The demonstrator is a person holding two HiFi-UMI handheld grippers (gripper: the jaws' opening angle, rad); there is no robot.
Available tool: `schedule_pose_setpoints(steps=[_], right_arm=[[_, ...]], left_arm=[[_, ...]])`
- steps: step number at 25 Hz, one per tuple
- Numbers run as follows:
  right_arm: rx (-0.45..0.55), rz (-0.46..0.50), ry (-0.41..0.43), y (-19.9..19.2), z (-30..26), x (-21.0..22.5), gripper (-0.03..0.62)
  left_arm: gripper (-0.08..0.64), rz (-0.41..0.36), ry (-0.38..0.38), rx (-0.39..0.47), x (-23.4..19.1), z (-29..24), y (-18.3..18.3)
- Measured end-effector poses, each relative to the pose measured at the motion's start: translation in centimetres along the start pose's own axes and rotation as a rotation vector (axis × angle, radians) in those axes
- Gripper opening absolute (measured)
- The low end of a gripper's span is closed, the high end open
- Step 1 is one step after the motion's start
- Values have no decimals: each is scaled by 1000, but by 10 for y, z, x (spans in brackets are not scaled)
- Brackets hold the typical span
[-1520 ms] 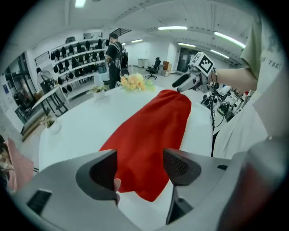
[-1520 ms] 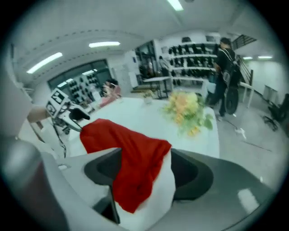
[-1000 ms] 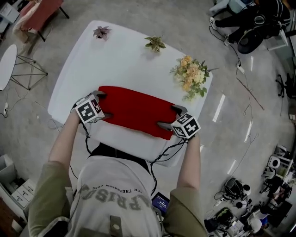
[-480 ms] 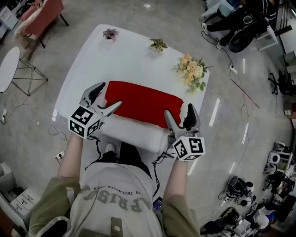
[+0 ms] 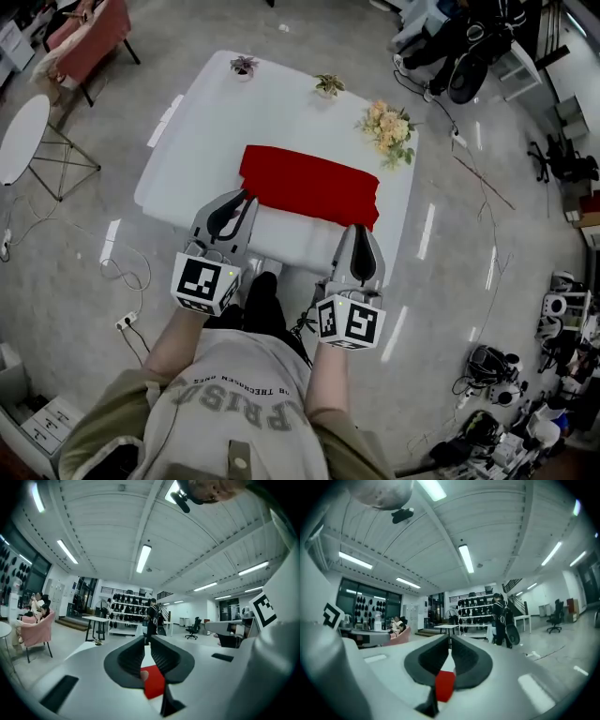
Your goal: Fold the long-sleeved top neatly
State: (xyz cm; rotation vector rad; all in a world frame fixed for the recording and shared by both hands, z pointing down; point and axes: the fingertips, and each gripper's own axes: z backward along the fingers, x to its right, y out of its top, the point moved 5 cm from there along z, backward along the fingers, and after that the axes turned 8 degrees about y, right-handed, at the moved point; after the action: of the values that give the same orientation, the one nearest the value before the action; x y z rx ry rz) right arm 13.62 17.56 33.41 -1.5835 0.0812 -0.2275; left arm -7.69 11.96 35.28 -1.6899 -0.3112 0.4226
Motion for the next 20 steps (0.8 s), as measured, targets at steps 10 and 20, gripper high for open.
schedule_pose_setpoints(steps=[10,20], right_arm=[[23,129,1,17,37,-48,2],[18,249,-52,18,48,-63,0]], left_arm=[[12,-38,-22,134,14,51,26],[12,-38,-34,135,9,63,25]])
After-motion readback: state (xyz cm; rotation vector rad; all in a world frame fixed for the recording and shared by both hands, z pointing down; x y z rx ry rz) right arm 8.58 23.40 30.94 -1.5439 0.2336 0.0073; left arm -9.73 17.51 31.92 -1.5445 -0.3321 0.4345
